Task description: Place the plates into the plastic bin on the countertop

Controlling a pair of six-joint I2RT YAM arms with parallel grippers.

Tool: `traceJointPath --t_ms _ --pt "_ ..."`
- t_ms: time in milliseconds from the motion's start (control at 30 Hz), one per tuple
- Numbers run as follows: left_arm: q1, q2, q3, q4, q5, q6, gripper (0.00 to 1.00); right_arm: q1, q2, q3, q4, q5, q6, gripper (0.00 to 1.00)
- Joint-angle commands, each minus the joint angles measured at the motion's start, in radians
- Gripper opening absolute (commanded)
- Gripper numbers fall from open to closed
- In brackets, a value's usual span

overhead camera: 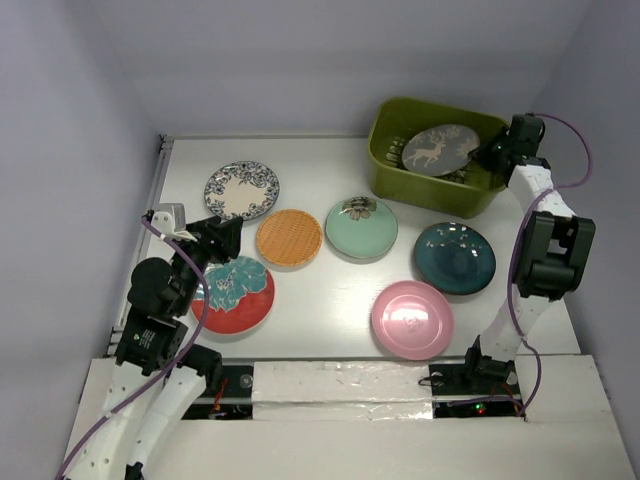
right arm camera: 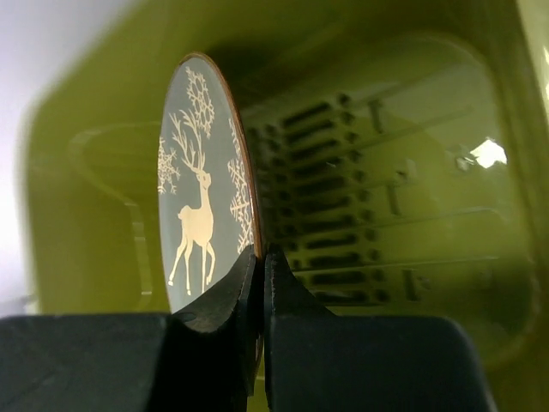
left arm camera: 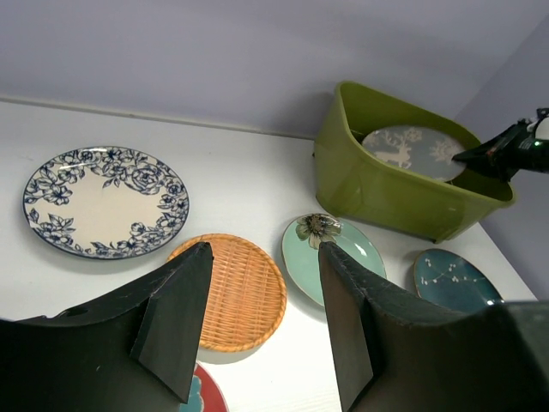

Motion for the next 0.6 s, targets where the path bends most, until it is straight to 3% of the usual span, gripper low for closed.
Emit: traceJointPath --t_ms 0,267,300,333,367,400,567 --pt "-0.005 -0.002 0.003 0.040 0.011 0.005 0.50 0.001 0.000 0.066 0.082 0.008 -0.015 0.00" --pt "-0.005 -0.004 0.003 0.041 0.017 0.003 0.50 0.001 0.089 0.107 -0.050 0.050 -0.079 0.02" --pt "-0.005 -0.006 0.003 0.043 0.019 0.003 0.50 0.001 0.089 0.103 -0.052 0.059 -0.084 0.07" --pt "-0.005 -0.006 0.002 0.043 0.019 0.003 0.50 0.001 0.087 0.103 -0.072 0.082 -0.093 0.24" --pt "-0.005 -0.006 0.002 0.043 0.019 0.003 0.50 0.001 0.086 0.100 -0.078 0.091 -0.097 0.33" --pt "-0.005 -0.007 0.002 0.041 0.019 0.003 0.50 0.001 0.075 0.095 -0.078 0.111 -0.108 0.51" --pt "-0.005 -0.013 0.002 0.041 0.019 0.003 0.50 0.001 0.032 0.089 -0.086 0.133 -0.134 0.76"
